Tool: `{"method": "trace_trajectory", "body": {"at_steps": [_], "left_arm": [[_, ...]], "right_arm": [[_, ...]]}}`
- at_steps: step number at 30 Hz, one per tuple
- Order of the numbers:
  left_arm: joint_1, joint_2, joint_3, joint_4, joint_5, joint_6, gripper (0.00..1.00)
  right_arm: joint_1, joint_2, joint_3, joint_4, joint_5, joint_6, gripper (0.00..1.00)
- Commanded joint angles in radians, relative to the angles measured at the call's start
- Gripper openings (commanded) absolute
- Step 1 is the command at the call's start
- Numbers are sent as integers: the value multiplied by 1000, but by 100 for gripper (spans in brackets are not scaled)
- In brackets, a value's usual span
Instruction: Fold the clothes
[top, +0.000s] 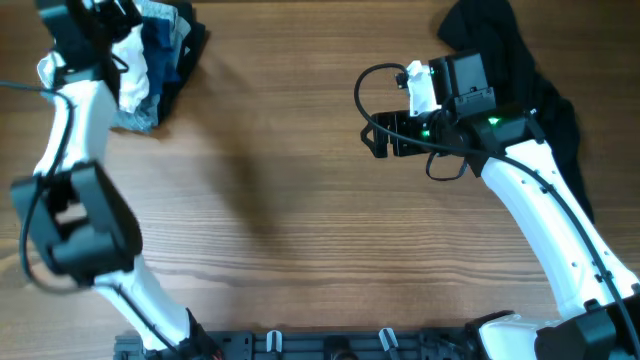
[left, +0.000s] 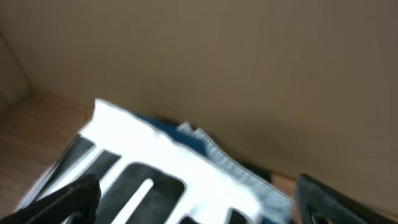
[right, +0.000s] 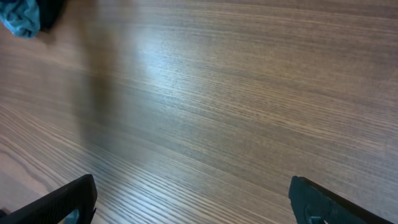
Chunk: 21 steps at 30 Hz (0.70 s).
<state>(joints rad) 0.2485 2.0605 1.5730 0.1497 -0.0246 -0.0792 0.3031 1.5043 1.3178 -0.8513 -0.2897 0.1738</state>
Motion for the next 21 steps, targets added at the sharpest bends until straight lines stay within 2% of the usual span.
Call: {"method": "trace_trajectory", "body": {"at_steps": [1,6,10,15,21], "left_arm": [[4,146,-2,25,-53,19,100],[4,294,-2,-53,-56,19,100],[6,322,-2,-82,-56,19,100],[6,243,-2,-80,-55,19,100],[5,26,-2,-114,-55,19,100]], "right_arm": [[3,12,2,-1,13,-17,100],[3,13,2,-3,13,-16,100],[3,13,2,-6,12,-16,100],[2,12,2,0,13,-19,100],[-1,9,25,29,53,-47,100]]}}
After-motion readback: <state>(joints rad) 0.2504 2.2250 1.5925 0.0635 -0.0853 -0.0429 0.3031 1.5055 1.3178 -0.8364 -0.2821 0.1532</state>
